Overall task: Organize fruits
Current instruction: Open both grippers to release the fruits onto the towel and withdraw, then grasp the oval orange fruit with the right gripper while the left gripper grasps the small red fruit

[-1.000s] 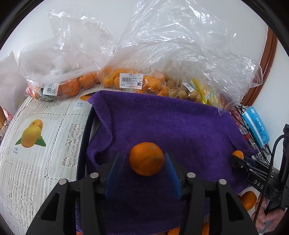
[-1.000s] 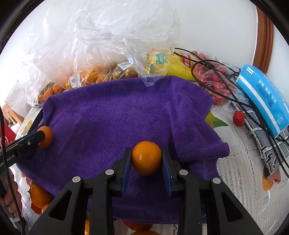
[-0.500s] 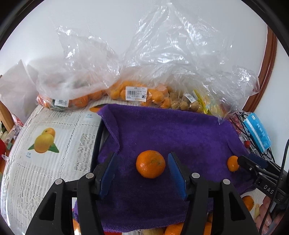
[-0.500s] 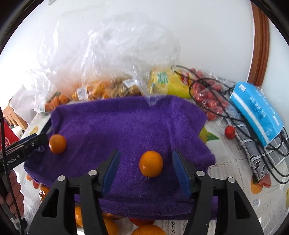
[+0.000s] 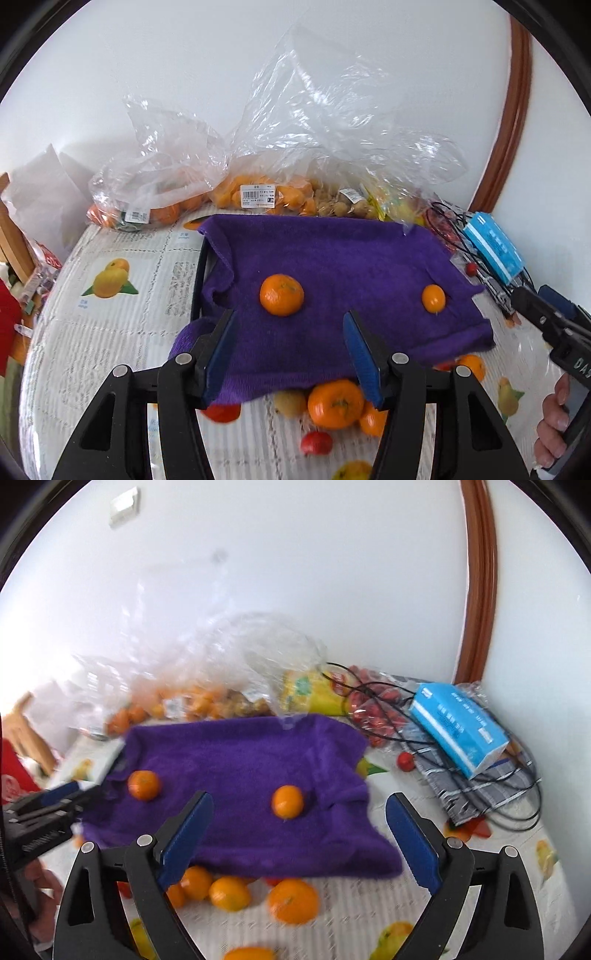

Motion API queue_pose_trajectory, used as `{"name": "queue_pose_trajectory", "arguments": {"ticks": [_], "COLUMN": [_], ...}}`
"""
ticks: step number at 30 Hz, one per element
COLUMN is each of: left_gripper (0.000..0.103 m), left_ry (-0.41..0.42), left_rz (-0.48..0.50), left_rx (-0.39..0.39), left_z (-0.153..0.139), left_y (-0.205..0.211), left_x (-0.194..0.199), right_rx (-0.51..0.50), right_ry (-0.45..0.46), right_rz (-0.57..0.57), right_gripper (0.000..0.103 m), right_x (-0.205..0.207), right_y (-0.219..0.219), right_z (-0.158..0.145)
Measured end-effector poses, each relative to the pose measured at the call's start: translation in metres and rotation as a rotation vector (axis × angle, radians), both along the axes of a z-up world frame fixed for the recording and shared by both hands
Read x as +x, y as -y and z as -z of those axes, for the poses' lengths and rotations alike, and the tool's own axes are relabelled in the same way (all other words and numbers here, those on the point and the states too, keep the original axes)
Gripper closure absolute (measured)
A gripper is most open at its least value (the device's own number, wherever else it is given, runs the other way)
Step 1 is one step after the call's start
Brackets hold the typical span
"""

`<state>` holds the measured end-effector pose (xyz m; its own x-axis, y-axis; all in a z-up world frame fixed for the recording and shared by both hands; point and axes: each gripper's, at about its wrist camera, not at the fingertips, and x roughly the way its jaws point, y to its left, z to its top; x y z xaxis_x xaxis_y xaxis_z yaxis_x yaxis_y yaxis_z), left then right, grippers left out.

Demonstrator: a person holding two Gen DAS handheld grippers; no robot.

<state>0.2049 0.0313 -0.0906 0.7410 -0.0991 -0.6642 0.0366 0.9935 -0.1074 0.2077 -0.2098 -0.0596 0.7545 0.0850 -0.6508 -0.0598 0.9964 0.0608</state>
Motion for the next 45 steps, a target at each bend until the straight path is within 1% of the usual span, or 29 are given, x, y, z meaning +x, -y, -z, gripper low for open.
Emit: {"name": "queue_pose_trajectory", "arguments": {"ticks": [3,5,8,10,13,15,17,20,22,25,28,31,34,36,39,41,43,44,45], "left_gripper": [0.047,0.047,0.047,0.047,0.047,0.047,0.047,0.047,0.047,0.047,0.047,0.047,0.047,0.047,0.047,0.047,0.047,0.047,0.046], "left_ry": [0.037,0.04,0.049,0.053,0.047,0.043,0.027,-0.01,-0.021,-0.025,-0.043,-0.076,-0.098,-0.111,-0.117,-0.117,-0.118,-0.12,-0.121], "left_rz": [-0.006,-0.001,-0.018,-0.021,-0.024,-0.029,-0.033,-0.047,-0.043,-0.041,-0.046,-0.058,-0.068,-0.07,-0.067,-0.063,-0.051,-0.045,-0.037], "left_rx": [0.031,0.023,0.022,0.03,0.046,0.063,0.074,0.058,0.049,0.061,0.063,0.053,0.033,0.022,0.012,0.008,-0.007,-0.011,-0.016], "left_z": [-0.008,-0.012,-0.016,-0.017,-0.016,-0.014,-0.012,-0.007,-0.003,0.004,0.013,0.025,0.035,0.039,0.043,0.045,0.048,0.049,0.05], "left_y": [0.004,0.004,0.002,0.002,0.001,0.001,0.001,-0.002,-0.001,-0.001,-0.003,-0.009,-0.016,-0.02,-0.024,-0.026,-0.027,-0.026,-0.025], "left_x": [-0.027,-0.039,-0.06,-0.072,-0.086,-0.092,-0.095,-0.094,-0.094,-0.094,-0.091,-0.083,-0.076,-0.074,-0.072,-0.071,-0.07,-0.07,-0.069], "right_rx": [0.067,0.086,0.095,0.09,0.061,0.04,0.014,0.034,0.028,0.048,0.082,0.1,0.13,0.123,0.112,0.104,0.082,0.053,0.047], "right_ry": [-0.006,-0.021,-0.039,-0.033,0.022,0.038,0.016,-0.018,-0.031,-0.04,-0.072,-0.123,-0.16,-0.175,-0.206,-0.231,-0.239,-0.231,-0.233], "right_rz": [0.022,0.023,0.03,0.036,0.037,0.033,0.043,-0.005,0.002,0.005,-0.003,-0.011,-0.048,-0.074,-0.096,-0.11,-0.115,-0.117,-0.127], "right_gripper": [0.009,0.009,0.009,0.009,0.008,0.007,0.007,0.007,0.007,0.008,0.012,0.023,0.025,0.025,0.031,0.039,0.044,0.05,0.055], "right_x": [-0.021,-0.032,-0.051,-0.062,-0.082,-0.091,-0.094,-0.095,-0.095,-0.095,-0.087,-0.079,-0.076,-0.075,-0.074,-0.072,-0.071,-0.072,-0.071], "right_y": [0.011,0.015,0.02,0.021,0.022,0.022,0.022,0.022,0.022,0.023,0.024,0.021,0.012,0.003,-0.01,-0.016,-0.021,-0.025,-0.027], "right_z": [-0.005,-0.006,-0.007,-0.007,-0.009,-0.01,-0.008,-0.002,0.005,0.016,0.032,0.048,0.063,0.071,0.085,0.093,0.097,0.097,0.098]}}
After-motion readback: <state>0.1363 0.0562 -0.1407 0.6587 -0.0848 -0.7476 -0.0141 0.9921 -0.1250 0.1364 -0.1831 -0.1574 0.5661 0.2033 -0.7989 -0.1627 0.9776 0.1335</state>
